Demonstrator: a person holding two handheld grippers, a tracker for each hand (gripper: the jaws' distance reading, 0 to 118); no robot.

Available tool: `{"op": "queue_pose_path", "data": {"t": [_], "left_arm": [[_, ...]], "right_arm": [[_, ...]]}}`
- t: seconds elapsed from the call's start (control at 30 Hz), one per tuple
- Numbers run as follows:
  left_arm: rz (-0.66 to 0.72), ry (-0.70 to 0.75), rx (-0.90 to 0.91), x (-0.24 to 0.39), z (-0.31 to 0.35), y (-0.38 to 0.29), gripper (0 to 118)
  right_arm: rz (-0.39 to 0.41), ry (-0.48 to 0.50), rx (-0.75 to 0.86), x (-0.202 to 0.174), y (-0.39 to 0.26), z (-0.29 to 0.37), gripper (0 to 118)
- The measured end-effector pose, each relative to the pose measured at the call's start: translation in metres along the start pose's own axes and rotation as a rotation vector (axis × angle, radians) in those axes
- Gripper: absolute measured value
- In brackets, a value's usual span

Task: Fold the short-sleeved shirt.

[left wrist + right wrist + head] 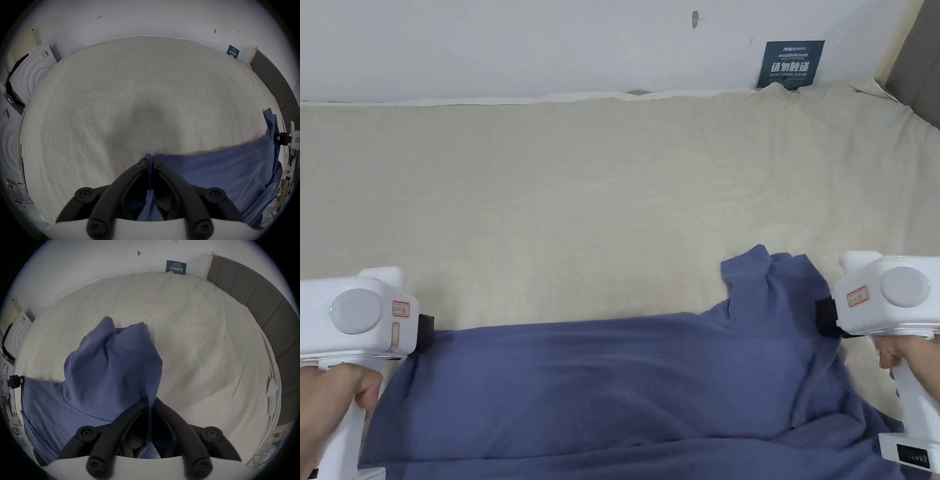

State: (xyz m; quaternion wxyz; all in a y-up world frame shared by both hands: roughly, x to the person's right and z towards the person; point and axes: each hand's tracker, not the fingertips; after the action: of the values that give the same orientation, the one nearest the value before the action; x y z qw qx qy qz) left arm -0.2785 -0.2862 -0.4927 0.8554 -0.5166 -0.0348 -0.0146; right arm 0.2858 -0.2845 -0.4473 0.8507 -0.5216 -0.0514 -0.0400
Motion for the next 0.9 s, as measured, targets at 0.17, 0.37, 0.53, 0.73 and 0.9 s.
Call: {"op": "queue_pose_path", "data": {"t": [0.17,0.37,0.53,0.73,0.9], "left_arm": [[0.022,-0.015,0.041,-0.004,0.020,-0.003,6],[0.032,-0.023,0.079,-0.006,0.049,-0.012,6],[0.039,-0.032,0.128,-0.013,0.084,-0.033,6],[0.047,-0.050,0.179,-0.020,0.133,-0.080,6],[0.045,-0.050,0.222,-0.025,0.166,-0.133,6]], "right_arm": [[-0.016,0.014,0.097,0.008,-0.013,0.033,5],[0.004,0.026,0.151,0.008,-0.025,0.072,5],[0.011,0.044,0.205,0.008,-0.045,0.105,5],[-0.003,0.096,0.286,0.014,-0.091,0.151,5],[-0.005,0.136,0.309,0.019,-0.143,0.178,5]]}}
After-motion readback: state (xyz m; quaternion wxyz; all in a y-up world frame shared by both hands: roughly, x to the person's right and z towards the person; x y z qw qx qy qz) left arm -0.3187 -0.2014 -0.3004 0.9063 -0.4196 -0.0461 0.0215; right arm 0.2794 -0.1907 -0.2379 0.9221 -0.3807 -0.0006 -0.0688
